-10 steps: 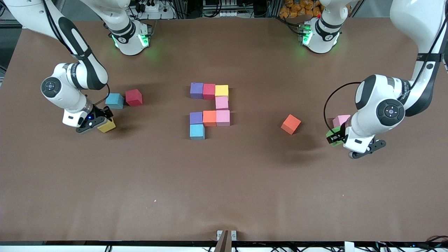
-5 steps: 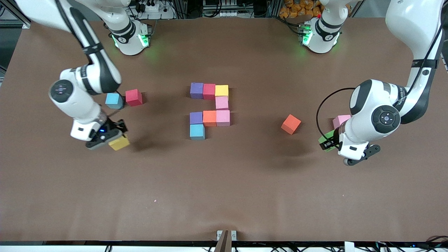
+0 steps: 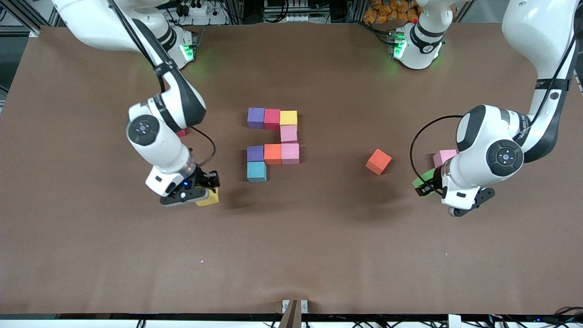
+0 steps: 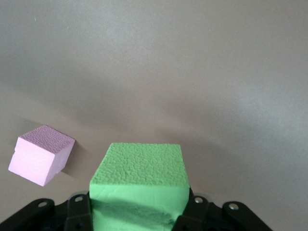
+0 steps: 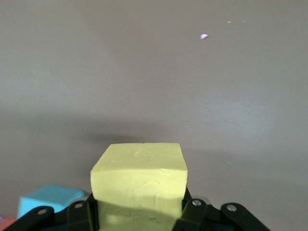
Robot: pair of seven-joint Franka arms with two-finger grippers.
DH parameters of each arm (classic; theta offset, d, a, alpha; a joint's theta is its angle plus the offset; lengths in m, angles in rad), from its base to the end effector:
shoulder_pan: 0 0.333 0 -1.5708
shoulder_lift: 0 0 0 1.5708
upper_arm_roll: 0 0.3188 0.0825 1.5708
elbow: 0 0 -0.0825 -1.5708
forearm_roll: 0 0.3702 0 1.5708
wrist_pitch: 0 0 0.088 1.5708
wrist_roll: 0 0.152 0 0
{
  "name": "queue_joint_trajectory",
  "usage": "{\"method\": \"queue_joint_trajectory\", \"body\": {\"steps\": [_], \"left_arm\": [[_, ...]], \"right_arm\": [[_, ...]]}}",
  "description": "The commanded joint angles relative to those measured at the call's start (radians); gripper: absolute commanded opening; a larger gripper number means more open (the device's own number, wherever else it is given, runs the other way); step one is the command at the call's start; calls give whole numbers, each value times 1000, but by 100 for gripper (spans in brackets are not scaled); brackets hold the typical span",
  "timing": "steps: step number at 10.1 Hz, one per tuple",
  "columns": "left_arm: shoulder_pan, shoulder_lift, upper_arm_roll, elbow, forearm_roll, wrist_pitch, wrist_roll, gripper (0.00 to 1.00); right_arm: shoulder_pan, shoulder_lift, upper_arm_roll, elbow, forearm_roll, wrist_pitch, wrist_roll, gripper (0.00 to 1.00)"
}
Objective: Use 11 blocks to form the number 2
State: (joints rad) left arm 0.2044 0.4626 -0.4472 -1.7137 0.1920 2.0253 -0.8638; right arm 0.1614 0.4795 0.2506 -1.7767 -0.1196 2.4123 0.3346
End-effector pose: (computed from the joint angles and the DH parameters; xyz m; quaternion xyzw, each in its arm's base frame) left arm 0.6240 -0.1146 0.2989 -0.9599 -0.2754 0.0501 0.0143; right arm 0.6208 0.2534 0.2795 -0.9943 -0.0611 -0.0761 0.0432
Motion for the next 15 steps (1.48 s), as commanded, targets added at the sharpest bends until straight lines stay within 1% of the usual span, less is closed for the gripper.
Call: {"method": "queue_joint_trajectory", "body": {"steps": [1, 3, 4, 6, 9, 10, 11, 13, 15], "left_arm": [[-40, 42, 1, 64, -35, -25, -158, 36], [-71, 70, -1, 95, -37, -25, -300, 36], [-88, 79, -1, 98, -46, -23, -351, 36], [-132, 125, -1, 156, -69, -22, -475, 36], [-210, 209, 1, 258, -69, 4, -676, 36], [-238, 223, 7, 272, -68, 41, -737, 36], [-253, 231, 9, 272, -68, 80, -795, 37], [-281, 243, 10, 272, -68, 142, -888, 37], [-299, 263, 10, 273, -66, 188, -958, 37]], "right_arm": [[93, 172, -5, 234, -2, -62, 188, 20], [154, 256, -11, 357, -6, -102, 265, 20], [173, 287, -14, 381, -8, -99, 291, 20], [211, 336, -33, 399, -15, -99, 314, 20], [219, 340, -45, 378, -15, -104, 316, 20], [236, 338, -53, 364, -17, -107, 317, 20], [250, 337, -69, 364, -15, -128, 319, 20], [257, 329, -70, 334, -15, -147, 322, 20], [259, 327, -70, 329, -14, -148, 323, 20]]}}
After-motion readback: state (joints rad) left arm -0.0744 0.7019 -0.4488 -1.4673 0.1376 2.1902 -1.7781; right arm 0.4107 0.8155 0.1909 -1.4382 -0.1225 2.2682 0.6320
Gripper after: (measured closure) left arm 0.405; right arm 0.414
